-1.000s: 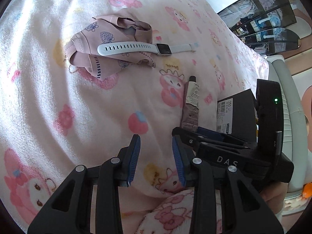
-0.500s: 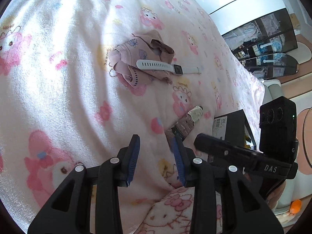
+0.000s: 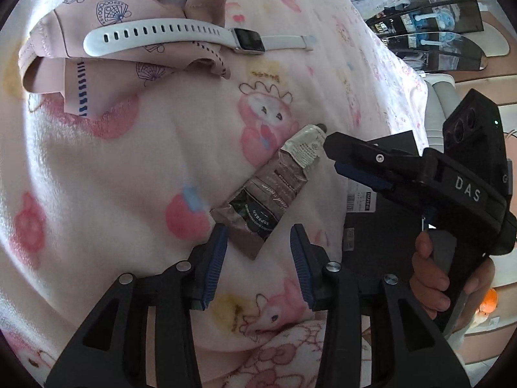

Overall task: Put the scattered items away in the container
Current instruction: 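Close the right gripper around the grey-and-brown hand cream tube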

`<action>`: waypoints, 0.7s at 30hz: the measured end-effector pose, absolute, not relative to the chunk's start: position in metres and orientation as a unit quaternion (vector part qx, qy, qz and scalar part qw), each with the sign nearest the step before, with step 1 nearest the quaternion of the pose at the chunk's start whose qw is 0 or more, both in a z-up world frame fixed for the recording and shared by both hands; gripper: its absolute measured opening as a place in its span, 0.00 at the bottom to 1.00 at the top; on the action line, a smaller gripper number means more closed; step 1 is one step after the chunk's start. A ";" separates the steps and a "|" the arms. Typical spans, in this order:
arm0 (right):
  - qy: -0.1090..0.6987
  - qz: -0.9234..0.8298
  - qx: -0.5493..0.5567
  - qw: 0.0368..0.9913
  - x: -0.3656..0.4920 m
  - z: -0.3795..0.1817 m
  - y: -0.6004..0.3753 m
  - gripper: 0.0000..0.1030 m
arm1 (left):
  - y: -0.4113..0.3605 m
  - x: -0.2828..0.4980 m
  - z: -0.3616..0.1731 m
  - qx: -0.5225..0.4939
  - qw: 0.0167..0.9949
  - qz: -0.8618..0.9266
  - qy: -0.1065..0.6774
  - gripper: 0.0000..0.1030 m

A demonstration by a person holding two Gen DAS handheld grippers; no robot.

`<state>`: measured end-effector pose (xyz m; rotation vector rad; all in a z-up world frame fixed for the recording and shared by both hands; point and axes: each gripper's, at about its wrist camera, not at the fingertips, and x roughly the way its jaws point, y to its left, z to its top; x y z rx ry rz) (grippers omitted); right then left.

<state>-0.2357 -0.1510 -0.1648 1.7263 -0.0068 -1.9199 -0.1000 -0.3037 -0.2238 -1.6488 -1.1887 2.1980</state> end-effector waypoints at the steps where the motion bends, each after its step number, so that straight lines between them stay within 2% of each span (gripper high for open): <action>1: 0.002 -0.715 0.643 0.273 -0.235 -0.166 -0.157 0.54 | -0.305 -0.103 -0.227 -0.549 0.070 0.730 -0.402 0.37; 2: 0.005 -0.716 0.644 0.270 -0.235 -0.167 -0.158 0.54 | -0.305 -0.105 -0.227 -0.549 0.064 0.732 -0.399 0.25; 3: 0.004 -0.716 0.645 0.267 -0.237 -0.168 -0.157 0.54 | -0.306 -0.106 -0.227 -0.547 0.055 0.737 -0.394 0.09; 4: 0.000 -0.716 0.645 0.268 -0.238 -0.167 -0.156 0.54 | -0.308 -0.107 -0.227 -0.544 0.047 0.740 -0.392 0.07; 7: 0.000 -0.730 0.631 0.262 -0.244 -0.162 -0.156 0.54 | -0.317 -0.105 -0.234 -0.541 0.032 0.731 -0.415 0.10; 9: 0.012 -0.740 0.627 0.244 -0.252 -0.164 -0.157 0.54 | -0.318 -0.100 -0.237 -0.538 0.056 0.719 -0.436 0.29; 11: 0.011 -0.738 0.634 0.231 -0.263 -0.170 -0.157 0.54 | -0.317 -0.100 -0.238 -0.531 0.068 0.718 -0.444 0.36; 13: 0.015 -0.729 0.645 0.228 -0.273 -0.180 -0.161 0.55 | -0.316 -0.106 -0.241 -0.537 0.066 0.715 -0.443 0.36; 18: 0.003 -0.705 0.666 0.244 -0.274 -0.196 -0.164 0.55 | -0.322 -0.109 -0.234 -0.520 0.053 0.725 -0.448 0.24; 19: 0.012 -0.710 0.658 0.251 -0.270 -0.192 -0.165 0.54 | -0.324 -0.106 -0.232 -0.516 0.047 0.728 -0.449 0.24; 21: 0.019 -0.712 0.649 0.267 -0.261 -0.185 -0.168 0.43 | -0.329 -0.097 -0.227 -0.509 0.033 0.734 -0.448 0.22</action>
